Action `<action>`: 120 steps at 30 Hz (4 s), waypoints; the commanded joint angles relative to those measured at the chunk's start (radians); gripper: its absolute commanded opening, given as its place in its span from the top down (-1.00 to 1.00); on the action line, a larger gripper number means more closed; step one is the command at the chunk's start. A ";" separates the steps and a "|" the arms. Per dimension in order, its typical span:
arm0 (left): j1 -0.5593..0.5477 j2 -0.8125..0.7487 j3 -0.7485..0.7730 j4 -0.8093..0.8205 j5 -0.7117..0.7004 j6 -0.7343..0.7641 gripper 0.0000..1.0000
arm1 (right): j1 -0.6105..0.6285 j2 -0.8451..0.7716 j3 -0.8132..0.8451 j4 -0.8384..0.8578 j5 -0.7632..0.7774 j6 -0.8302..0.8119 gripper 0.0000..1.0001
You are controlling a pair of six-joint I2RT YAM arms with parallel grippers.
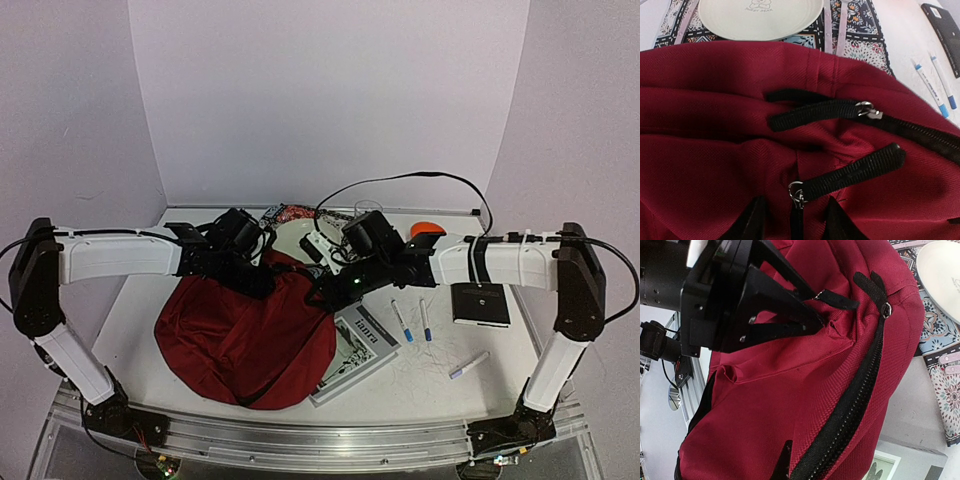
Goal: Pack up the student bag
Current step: Hold the lower front pocket of the student bag, then pick up the lower front pocket of the student bag, then unzip the lower front pocket of the student bag.
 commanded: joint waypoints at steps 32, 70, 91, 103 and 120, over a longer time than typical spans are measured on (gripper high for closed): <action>0.000 -0.250 -0.161 0.165 -0.003 0.070 1.00 | -0.007 0.070 0.363 -0.199 0.232 -0.138 -0.03; -0.001 -0.167 -0.170 0.162 0.069 0.056 1.00 | -0.017 0.495 0.657 -0.297 0.153 -0.172 0.44; 0.000 -0.109 -0.151 0.104 -0.114 0.020 1.00 | -0.029 0.188 0.387 -0.233 0.216 -0.143 1.00; 0.032 -0.039 -0.091 0.037 -0.207 -0.059 1.00 | -0.029 0.051 0.192 -0.147 0.200 -0.088 1.00; 0.170 0.041 0.006 -0.028 -0.231 -0.173 1.00 | -0.029 -0.070 0.025 -0.018 0.045 -0.010 1.00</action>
